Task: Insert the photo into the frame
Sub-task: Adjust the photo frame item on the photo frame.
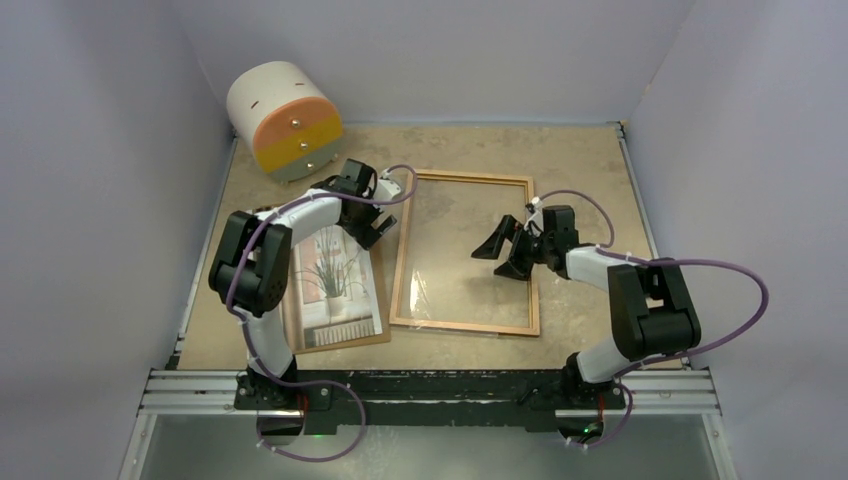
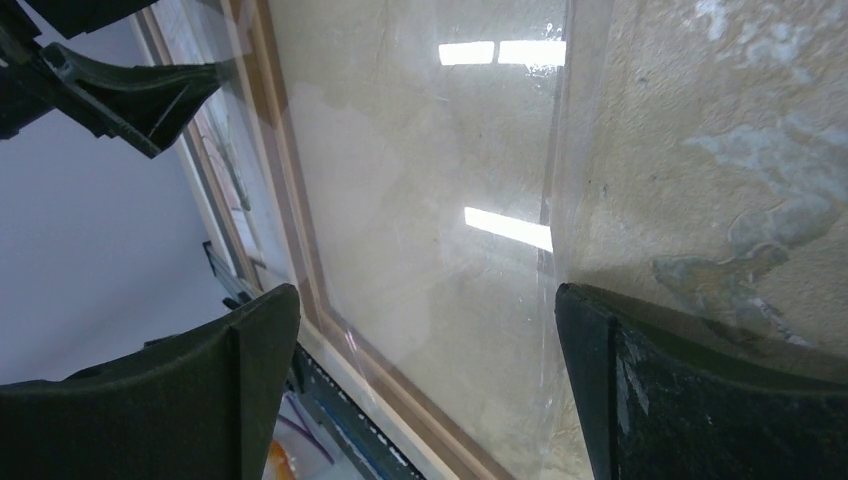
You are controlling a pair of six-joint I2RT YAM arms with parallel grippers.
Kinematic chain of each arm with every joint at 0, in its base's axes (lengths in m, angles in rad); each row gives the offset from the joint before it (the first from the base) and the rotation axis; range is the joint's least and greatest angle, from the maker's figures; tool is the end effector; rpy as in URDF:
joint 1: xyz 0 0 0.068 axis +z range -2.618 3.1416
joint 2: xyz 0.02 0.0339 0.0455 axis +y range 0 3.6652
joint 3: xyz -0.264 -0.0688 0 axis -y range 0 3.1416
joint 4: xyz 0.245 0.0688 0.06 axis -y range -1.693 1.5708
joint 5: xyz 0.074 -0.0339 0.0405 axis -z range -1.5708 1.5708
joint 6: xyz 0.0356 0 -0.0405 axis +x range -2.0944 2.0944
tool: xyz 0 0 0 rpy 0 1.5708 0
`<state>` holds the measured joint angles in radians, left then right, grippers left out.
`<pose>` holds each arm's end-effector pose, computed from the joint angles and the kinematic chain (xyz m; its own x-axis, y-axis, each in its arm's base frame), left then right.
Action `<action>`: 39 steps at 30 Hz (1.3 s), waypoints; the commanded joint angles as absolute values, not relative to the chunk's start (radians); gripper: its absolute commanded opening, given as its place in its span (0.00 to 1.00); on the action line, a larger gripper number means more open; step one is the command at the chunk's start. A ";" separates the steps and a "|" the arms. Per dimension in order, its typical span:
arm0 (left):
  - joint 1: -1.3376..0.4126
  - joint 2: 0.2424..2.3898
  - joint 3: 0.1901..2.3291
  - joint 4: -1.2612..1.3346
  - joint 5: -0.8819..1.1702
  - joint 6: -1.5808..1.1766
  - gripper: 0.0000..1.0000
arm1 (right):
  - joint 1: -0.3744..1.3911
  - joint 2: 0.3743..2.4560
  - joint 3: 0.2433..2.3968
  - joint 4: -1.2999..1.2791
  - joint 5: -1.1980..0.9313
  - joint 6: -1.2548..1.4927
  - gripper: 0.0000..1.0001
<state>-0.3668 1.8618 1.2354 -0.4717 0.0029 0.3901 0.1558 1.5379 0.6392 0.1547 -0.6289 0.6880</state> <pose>0.3540 -0.1361 0.1738 -0.6318 0.6501 -0.4221 0.6489 0.7415 0.1707 0.2797 0.0651 0.1534 -0.8680 0.3835 -0.3154 -0.0024 0.6320 0.7750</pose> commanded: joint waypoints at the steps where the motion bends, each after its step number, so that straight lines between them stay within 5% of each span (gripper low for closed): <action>1: -0.371 1.882 1.260 -0.435 0.027 0.409 0.92 | 0.157 1.504 0.604 0.281 -0.758 0.801 0.98; 12: -0.375 1.875 1.245 -0.430 0.012 0.428 0.92 | 0.149 1.452 0.560 0.490 -0.834 0.996 0.95; 26: -0.375 1.879 1.224 -0.408 -0.036 0.444 0.92 | 0.147 1.432 0.699 -0.037 -0.538 0.620 0.92; 39: -0.376 1.901 1.232 -0.405 -0.045 0.437 0.91 | 0.149 1.550 0.677 0.103 -0.497 0.654 0.90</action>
<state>-0.3637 1.8668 1.2366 -0.4397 -0.0559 0.4385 0.1429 1.5139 0.6750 0.0257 -0.4984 0.6281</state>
